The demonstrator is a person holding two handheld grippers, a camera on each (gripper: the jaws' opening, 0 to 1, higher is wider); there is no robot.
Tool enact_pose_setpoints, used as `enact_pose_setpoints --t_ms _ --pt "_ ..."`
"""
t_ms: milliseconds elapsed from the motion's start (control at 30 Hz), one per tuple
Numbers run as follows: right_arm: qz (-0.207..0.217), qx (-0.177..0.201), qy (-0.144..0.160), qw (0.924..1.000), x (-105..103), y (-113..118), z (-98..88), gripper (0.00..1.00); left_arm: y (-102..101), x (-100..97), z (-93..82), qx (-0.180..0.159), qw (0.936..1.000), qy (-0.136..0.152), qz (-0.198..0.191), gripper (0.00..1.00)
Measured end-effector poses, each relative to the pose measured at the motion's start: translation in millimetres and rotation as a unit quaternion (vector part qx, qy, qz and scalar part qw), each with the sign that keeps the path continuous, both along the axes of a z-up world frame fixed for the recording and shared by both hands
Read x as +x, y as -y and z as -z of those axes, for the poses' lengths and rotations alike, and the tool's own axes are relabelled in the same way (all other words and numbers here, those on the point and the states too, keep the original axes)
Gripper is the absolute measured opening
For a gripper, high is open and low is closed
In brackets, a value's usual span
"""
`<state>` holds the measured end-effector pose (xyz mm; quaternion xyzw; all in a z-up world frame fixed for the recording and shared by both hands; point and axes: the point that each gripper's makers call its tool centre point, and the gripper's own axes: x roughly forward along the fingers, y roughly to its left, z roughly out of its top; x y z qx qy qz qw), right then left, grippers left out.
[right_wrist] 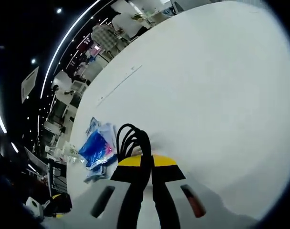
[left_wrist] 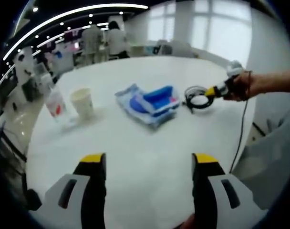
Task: Arrange the tabletop items into an orderly group along one side of the table until the central work area is clear of visible clutter.
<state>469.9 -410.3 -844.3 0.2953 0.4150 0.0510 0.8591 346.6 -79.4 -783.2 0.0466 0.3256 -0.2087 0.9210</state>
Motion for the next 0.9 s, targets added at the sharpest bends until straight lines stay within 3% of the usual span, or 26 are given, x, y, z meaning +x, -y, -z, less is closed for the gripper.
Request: enact_pose_setpoints --t_ms 200,600,900 --pt "-0.011 -0.022 -0.013 0.9996 -4 2 8.2 0.05 0 0.0 0.3 0.000 1.0000 0.000 0.001 0.70" --pt "-0.013 -0.030 -0.030 0.9990 -11 3 16.2 0.05 0 -1.1 0.4 -0.001 1.0000 -0.001 0.001 0.69" --pt "-0.046 -0.092 -0.032 0.9941 -16 12 19.6 0.09 0 -2.1 0.6 0.000 1.0000 -0.002 0.002 0.69"
